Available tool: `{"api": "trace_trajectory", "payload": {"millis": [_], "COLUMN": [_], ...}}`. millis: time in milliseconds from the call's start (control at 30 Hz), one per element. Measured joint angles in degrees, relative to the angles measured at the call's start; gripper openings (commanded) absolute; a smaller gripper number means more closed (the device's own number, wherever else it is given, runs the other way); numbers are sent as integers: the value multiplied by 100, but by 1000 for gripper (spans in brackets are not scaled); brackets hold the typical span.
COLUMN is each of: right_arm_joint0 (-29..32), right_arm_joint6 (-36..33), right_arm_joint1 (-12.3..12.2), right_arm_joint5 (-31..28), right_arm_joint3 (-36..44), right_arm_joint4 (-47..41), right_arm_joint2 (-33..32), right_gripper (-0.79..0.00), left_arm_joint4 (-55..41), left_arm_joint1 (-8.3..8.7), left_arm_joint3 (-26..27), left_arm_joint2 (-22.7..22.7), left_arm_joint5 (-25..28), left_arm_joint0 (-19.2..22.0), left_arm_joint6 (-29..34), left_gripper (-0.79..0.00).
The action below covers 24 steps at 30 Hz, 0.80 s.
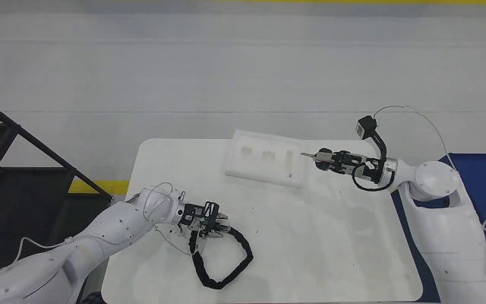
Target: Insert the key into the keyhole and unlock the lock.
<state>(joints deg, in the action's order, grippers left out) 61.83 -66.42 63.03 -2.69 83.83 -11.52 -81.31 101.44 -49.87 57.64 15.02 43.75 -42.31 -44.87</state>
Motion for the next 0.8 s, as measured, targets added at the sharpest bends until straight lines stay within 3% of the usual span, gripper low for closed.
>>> {"api": "trace_trajectory", "payload": {"millis": [233,333,400,800], "right_arm_joint0": [0,0,0,0], "right_arm_joint6": [0,0,0,0], "right_arm_joint1": [0,0,0,0], "right_arm_joint5": [0,0,0,0], "right_arm_joint3": [0,0,0,0], "right_arm_joint4": [0,0,0,0], "right_arm_joint2": [0,0,0,0], "right_gripper": [-785,-785,-785,-785], "left_arm_joint4": [164,258,335,387], "left_arm_joint1": [-111,-151,-177,-217], "left_arm_joint3": [-294,-367,-387,-362], "left_arm_joint2": [-23,-41,-55,53], "left_arm_joint5": [63,108,115,79], "left_arm_joint0": [20,31,38,82], "left_arm_joint6": [-186,-238,-289,-868], "left_gripper": [-468,-548,-773,-785]}}
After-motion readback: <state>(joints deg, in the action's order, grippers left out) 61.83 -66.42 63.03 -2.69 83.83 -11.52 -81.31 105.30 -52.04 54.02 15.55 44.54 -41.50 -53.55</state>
